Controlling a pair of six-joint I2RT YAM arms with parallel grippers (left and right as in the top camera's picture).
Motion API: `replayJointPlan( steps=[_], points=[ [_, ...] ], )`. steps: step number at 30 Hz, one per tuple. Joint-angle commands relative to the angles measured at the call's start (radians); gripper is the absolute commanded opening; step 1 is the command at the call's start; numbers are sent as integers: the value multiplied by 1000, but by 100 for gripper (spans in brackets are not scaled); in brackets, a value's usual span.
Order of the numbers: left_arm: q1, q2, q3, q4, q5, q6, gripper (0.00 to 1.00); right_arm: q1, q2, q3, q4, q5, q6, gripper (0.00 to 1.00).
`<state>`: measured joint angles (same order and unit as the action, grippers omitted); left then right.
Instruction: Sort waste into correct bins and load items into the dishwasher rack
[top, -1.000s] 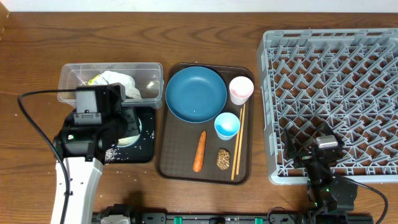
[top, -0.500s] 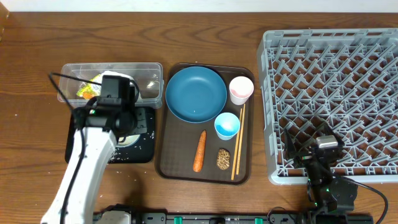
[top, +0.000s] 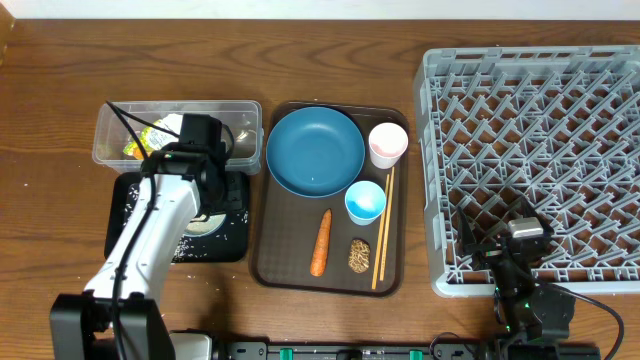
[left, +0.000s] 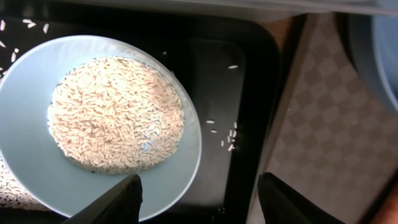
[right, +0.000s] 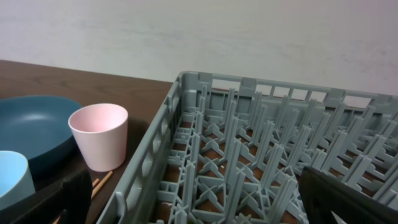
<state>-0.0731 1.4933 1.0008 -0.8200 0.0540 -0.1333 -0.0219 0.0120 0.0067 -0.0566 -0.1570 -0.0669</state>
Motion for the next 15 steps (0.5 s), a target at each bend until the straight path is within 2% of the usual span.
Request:
replayJointPlan(
  steps=[1, 5, 15],
  points=[
    [-2, 24, 15, 7, -22, 1, 57, 5, -3, -1, -4, -4, -13, 99],
    [-2, 36, -5, 38, -23, 1, 52, 5, -3, -1, -4, -4, -13, 99],
    [-2, 36, -99, 140, -82, -1, 50, 5, -3, -1, -4, -4, -13, 99]
  ],
)
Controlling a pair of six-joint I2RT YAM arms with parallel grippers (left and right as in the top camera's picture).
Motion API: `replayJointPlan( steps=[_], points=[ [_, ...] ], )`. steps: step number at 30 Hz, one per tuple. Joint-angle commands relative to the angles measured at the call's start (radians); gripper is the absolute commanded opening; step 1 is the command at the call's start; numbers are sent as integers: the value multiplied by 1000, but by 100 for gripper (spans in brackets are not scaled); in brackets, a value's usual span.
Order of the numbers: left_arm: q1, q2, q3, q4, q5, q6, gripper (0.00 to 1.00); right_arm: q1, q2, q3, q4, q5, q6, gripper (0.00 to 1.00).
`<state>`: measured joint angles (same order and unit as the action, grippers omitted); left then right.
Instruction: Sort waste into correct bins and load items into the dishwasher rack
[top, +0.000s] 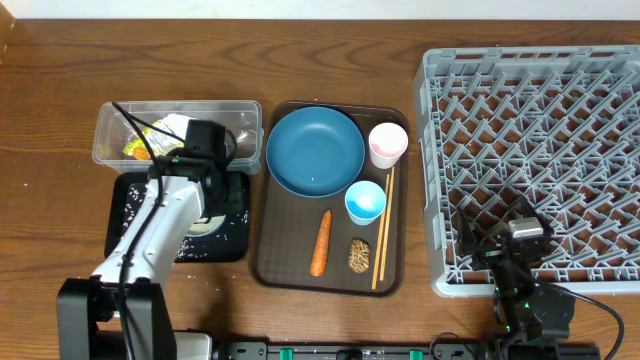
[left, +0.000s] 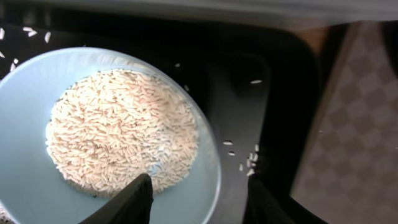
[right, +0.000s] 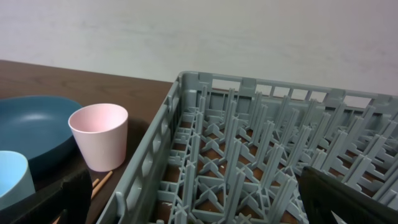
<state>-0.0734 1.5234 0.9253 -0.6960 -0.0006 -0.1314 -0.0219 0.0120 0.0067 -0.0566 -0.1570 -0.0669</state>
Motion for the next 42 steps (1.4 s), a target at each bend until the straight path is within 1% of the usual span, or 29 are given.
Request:
replayJointPlan(
  steps=[1, 5, 8, 16, 19, 36, 42],
  points=[
    [-2, 6, -31, 24, -27, -3, 50, 5, -3, -1, -4, -4, -13, 99],
    [-2, 6, -55, 55, -27, -2, 49, 5, -3, -1, -4, -4, -13, 99],
    [-2, 6, -58, 54, -27, -2, 46, 5, -3, -1, -4, -4, -13, 99],
    [-2, 6, -58, 49, -27, -2, 46, 5, -3, -1, -4, -4, -13, 99],
    [-2, 6, -62, 39, -27, -3, 41, 5, -3, -1, -4, -4, -13, 99],
    [-2, 6, -152, 134, -27, -5, 41, 5, -3, -1, -4, -4, -13, 99],
    [-2, 6, -156, 134, -27, -5, 41, 5, -3, -1, -4, -4, -13, 99]
  ],
)
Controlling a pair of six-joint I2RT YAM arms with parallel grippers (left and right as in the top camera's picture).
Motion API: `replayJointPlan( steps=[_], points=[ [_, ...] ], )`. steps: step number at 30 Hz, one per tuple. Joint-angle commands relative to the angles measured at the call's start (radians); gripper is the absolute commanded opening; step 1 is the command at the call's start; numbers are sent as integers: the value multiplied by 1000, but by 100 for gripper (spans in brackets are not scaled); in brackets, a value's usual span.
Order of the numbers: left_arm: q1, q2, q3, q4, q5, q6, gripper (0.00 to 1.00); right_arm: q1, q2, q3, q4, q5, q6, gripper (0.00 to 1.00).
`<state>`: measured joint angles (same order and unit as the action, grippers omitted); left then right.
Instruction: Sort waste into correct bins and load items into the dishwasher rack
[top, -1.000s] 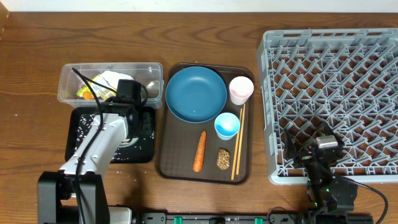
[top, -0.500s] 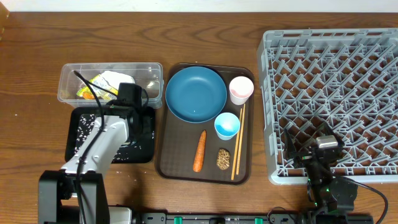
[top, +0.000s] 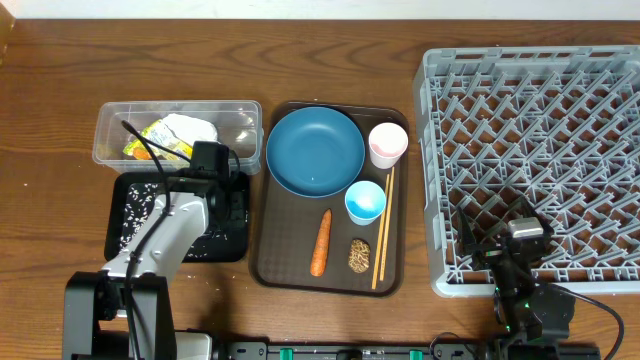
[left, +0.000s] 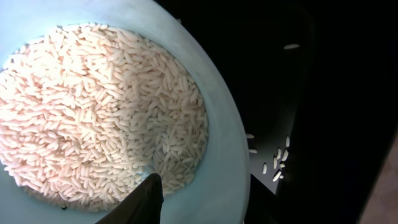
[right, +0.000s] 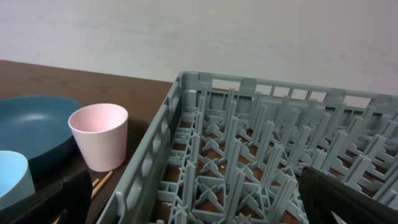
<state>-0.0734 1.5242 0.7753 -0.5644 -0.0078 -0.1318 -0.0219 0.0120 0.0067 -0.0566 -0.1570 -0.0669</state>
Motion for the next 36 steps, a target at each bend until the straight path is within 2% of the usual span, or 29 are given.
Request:
replayJointPlan(
  steps=[1, 3, 5, 7, 18, 32, 36],
  points=[
    [-2, 5, -6, 2, -19, -5, 40, 5, -3, -1, -4, -4, -13, 99],
    [-2, 5, -6, 2, -19, -5, 30, 5, -3, -1, -4, -4, -13, 99],
    [-2, 5, -6, 2, -20, -5, 15, 5, -3, -1, -4, -4, -13, 99],
    [-2, 4, -5, 2, -20, -5, 6, 5, -3, -1, -4, -4, -13, 99],
    [-2, -43, 22, -22, -20, -5, 6, 5, -3, -1, -4, -4, -13, 99],
    [13, -397, 42, -122, 6, -4, 6, 5, -3, -1, -4, -4, -13, 99],
    [19, -414, 42, -131, 26, -5, 6, 5, -3, -1, -4, -4, -13, 99]
  ],
)
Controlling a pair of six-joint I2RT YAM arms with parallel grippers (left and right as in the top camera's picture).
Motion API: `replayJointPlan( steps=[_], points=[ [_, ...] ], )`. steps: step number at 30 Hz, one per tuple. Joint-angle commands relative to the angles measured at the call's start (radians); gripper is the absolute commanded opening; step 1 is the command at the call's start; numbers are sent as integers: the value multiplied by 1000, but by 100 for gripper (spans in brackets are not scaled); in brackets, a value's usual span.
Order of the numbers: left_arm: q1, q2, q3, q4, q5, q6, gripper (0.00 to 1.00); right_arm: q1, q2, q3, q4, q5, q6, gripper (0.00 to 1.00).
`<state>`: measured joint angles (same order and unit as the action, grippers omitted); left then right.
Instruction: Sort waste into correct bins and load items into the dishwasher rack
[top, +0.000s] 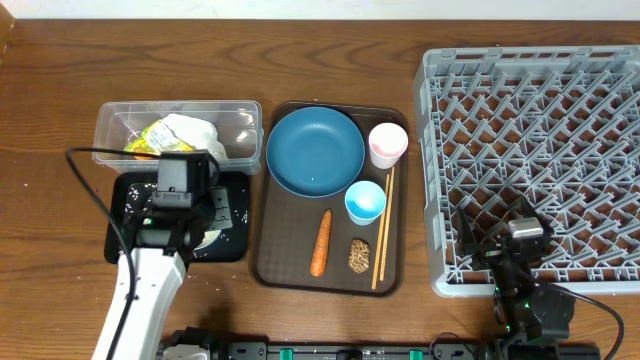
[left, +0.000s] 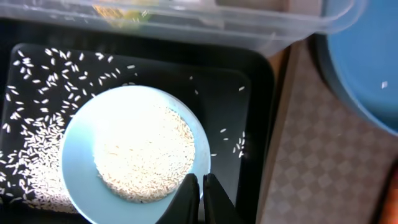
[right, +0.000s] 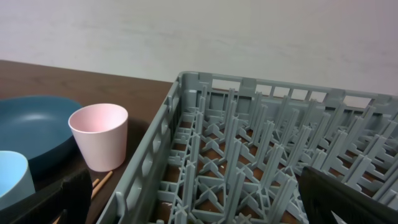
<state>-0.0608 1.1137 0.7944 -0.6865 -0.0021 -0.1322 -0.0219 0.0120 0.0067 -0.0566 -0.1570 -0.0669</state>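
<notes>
A light blue plate of rice (left: 134, 152) lies over the black tray (left: 249, 124), which is strewn with loose grains. My left gripper (left: 200, 186) is shut on the plate's right front rim. From overhead the left arm covers most of the plate (top: 205, 238). The brown tray (top: 270, 240) holds a big blue plate (top: 315, 150), a pink cup (top: 388, 143), a light blue cup (top: 366, 201), a carrot (top: 320, 243), chopsticks (top: 383, 240) and a brown lump (top: 359, 254). My right gripper (right: 205, 208) rests open at the rack's front edge.
A clear bin (top: 115, 135) with wrappers in it stands just behind the black tray. The grey dishwasher rack (top: 540, 150) fills the right side of the table, its tines (right: 249, 143) right in front of the right wrist camera.
The left fingers stood open across the plate's rim, close over the rice. Now they are shut on that rim, the wrist is higher, and the arm reaches in from nearer the front edge.
The open left gripper hung over the rice plate's right edge in the black tray. It then sat lower and closer, and later straddled the rim. It now pinches the rim from higher up. The right arm has stayed still at the rack.
</notes>
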Motion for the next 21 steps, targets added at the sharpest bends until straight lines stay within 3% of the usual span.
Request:
replayJointPlan(
  steps=[1, 3, 7, 21],
  points=[
    [6, 3, 21, -10, 21, -4, 8, 5, -3, -1, -4, -4, -13, 99],
    [6, 26, 16, -14, 21, -4, 21, 5, -3, -1, -4, -4, -13, 99],
    [3, 100, 6, -17, 26, -4, 37, 5, -3, -1, -4, -4, -13, 99],
    [3, 442, 4, 58, 50, 0, 35, 5, -3, -1, -4, -4, -13, 99]
  ],
)
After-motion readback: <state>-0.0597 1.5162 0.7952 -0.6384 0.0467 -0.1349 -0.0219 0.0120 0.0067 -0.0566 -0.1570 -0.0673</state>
